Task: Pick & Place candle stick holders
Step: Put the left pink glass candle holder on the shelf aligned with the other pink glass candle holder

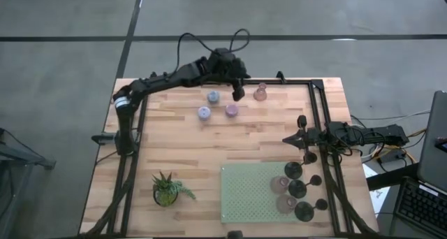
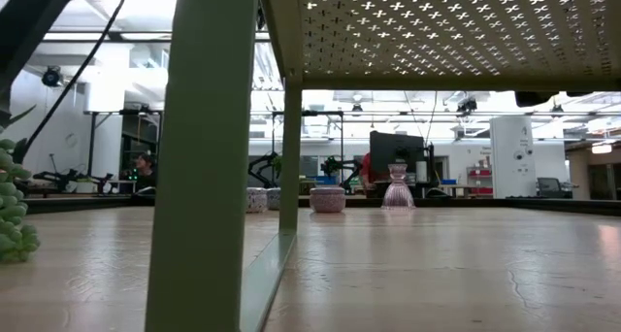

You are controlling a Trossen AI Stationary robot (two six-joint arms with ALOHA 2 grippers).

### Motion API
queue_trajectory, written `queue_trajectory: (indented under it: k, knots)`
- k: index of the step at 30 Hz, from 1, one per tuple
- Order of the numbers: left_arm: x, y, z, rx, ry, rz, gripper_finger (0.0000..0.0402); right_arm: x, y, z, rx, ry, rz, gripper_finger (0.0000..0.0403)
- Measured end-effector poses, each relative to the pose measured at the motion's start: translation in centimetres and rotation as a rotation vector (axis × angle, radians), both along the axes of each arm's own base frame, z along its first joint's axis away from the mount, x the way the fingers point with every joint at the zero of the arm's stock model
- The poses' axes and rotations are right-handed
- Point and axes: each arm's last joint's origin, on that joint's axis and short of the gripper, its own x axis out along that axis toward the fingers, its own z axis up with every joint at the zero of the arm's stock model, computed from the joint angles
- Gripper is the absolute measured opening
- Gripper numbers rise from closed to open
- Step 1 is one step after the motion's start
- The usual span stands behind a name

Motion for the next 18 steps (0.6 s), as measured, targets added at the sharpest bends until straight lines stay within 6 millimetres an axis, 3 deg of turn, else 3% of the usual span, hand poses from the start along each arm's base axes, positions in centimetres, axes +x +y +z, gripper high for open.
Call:
queue_trajectory:
  k: [4, 10, 13, 18]
  knots:
    - [1.5, 1.0, -0.5, -0.065, -0.061, 0.013, 0.0094, 0.0, 0.0, 0.0, 0.000, 0.000, 0.000, 0.0008]
    - [3.7, 1.9, -2.6, -0.157, 0.005, -0.024, 0.0094, 0.0, 0.0, 0.0, 0.000, 0.000, 0.000, 0.0008]
    - [3.9, 1.4, -3.2, -0.231, 0.035, -0.153, 0.0094, 0.0, 0.0, 0.0, 0.000, 0.000, -0.001, 0.0008]
    - [2.5, 0.1, -1.6, -0.235, 0.002, -0.255, 0.0094, 0.0, 0.0, -0.1, 0.000, 0.006, 0.000, 0.0008]
